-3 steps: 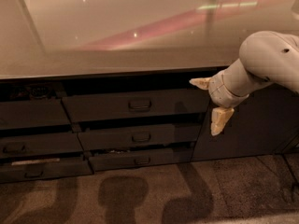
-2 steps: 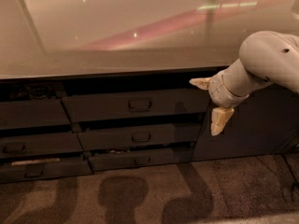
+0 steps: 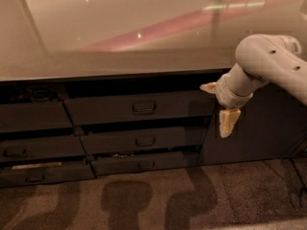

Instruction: Open top drawer

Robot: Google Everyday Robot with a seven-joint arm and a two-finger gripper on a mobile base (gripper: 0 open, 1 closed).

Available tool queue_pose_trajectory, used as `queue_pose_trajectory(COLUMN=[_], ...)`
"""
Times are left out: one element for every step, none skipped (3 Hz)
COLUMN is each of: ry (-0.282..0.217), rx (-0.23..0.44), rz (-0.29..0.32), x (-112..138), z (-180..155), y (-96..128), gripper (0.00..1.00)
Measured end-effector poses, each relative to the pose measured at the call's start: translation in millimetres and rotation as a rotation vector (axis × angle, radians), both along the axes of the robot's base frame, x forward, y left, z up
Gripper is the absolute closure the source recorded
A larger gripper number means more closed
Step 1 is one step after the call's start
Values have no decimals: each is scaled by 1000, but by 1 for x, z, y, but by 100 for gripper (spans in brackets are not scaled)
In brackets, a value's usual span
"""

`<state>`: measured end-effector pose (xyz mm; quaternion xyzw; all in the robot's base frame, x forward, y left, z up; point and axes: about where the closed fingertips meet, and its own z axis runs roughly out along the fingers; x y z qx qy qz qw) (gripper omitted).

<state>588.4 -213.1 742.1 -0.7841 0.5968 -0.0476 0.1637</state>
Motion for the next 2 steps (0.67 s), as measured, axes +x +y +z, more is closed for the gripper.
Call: queue_pose_trajectory(ry=[84, 83], rx=[3, 3], rz=[-95, -95], x=[29, 29], z=[-39, -39], y=[-37, -37], gripper=[0, 0])
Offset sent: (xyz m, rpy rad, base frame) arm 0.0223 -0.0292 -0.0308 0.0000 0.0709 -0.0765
